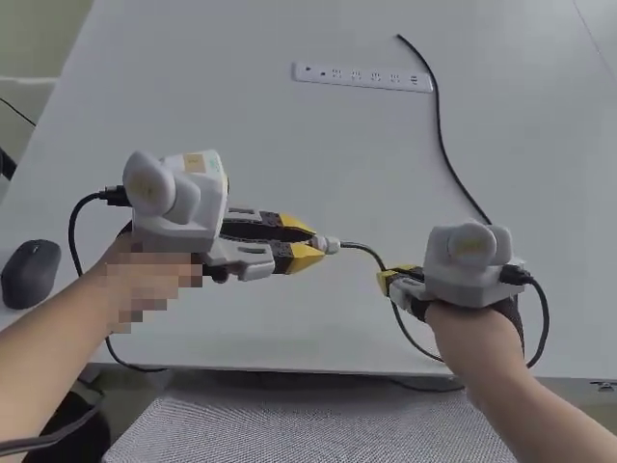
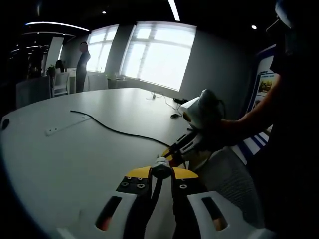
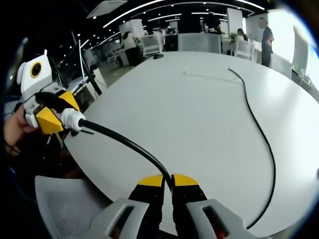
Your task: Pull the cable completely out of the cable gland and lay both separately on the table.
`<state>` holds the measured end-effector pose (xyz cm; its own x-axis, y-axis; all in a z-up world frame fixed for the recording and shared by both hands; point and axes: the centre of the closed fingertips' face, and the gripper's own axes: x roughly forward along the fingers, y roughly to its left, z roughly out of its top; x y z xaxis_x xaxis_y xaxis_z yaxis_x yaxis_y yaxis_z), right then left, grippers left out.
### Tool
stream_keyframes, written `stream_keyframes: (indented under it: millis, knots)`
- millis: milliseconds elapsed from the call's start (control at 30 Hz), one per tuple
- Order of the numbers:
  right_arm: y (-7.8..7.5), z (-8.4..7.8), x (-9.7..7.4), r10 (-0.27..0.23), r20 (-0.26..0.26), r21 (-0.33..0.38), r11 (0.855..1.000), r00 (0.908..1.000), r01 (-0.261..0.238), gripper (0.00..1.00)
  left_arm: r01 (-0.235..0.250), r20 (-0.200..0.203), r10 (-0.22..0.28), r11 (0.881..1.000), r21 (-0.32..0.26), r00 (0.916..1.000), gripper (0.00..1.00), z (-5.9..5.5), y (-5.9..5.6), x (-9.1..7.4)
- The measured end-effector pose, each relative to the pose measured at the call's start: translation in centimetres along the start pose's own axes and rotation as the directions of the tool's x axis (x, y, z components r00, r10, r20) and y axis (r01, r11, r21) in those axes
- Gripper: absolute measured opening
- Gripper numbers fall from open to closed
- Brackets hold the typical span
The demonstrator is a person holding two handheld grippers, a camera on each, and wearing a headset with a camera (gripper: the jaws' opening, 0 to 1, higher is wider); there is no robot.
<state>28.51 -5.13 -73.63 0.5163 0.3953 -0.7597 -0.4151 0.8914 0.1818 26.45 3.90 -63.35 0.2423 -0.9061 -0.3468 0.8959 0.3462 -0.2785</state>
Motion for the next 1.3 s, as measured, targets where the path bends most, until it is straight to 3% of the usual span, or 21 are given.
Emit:
stream_keyframes:
  millis: [133, 300, 633, 667, 700, 767, 900, 1000, 1067, 1133, 1300]
  knots:
    - [-0.2, -0.3, 0.1, 0.006, 0.000, 0.036, 0.999, 1.0000, -0.006, 0.00, -0.001, -0.006, 0.001, 1.000, 0.001, 1.0000, 0.15, -0.2, 0.0, 0.0]
    - [0.2, -0.2, 0.0, 0.013, 0.007, 0.009, 1.000, 0.9999, -0.013, 0.00, -0.005, 0.002, 0.005, 1.000, -0.004, 1.0000, 0.15, -0.1, 0.1, -0.1]
    - [1.4, 1.0, -1.0, 0.011, 0.031, -0.169, 0.986, 0.9995, -0.005, 0.01, -0.019, 0.001, 0.019, 1.000, -0.003, 0.9998, 0.15, 0.0, 0.9, -0.6]
    - [1.9, 1.2, -1.1, 0.028, 0.036, -0.224, 0.974, 0.9990, -0.019, 0.01, -0.021, 0.005, 0.021, 1.000, -0.005, 0.9998, 0.15, 0.2, 1.1, -0.8]
    - [1.9, 1.4, -1.1, 0.023, 0.043, -0.239, 0.971, 0.9988, -0.012, 0.01, -0.022, 0.008, 0.022, 1.000, -0.006, 0.9997, 0.15, 0.3, 1.2, -0.8]
    - [2.2, 1.4, -1.4, 0.009, 0.037, -0.321, 0.947, 0.9993, 0.003, 0.01, -0.026, 0.010, 0.026, 1.000, -0.006, 0.9996, 0.15, 0.5, 1.4, -1.1]
    - [2.8, 1.2, -1.7, 0.024, 0.029, -0.377, 0.926, 0.9993, -0.011, 0.02, -0.031, 0.021, 0.031, 0.999, -0.014, 0.9993, 0.15, 0.8, 1.6, -1.3]
    - [3.7, 2.2, -2.3, 0.061, 0.065, -0.416, 0.909, 0.9961, -0.028, 0.07, -0.031, 0.017, 0.031, 0.999, -0.015, 0.9994, 0.15, 0.6, 1.5, -1.3]
    - [4.5, 3.5, -3.0, 0.081, 0.108, -0.467, 0.884, 0.9909, -0.022, 0.11, -0.028, 0.012, 0.028, 1.000, -0.012, 0.9995, 0.15, 0.4, 1.3, -1.2]
    - [5.7, 4.7, -3.7, 0.111, 0.126, -0.524, 0.851, 0.9858, -0.029, 0.14, -0.025, 0.010, 0.025, 1.000, -0.013, 0.9996, 0.15, 0.4, 1.2, -1.2]
    - [7.9, 6.8, -4.6, 0.147, 0.147, -0.683, 0.731, 0.9782, -0.007, 0.15, -0.021, 0.010, 0.021, 1.000, -0.012, 0.9997, 0.15, 0.5, 1.1, -1.2]
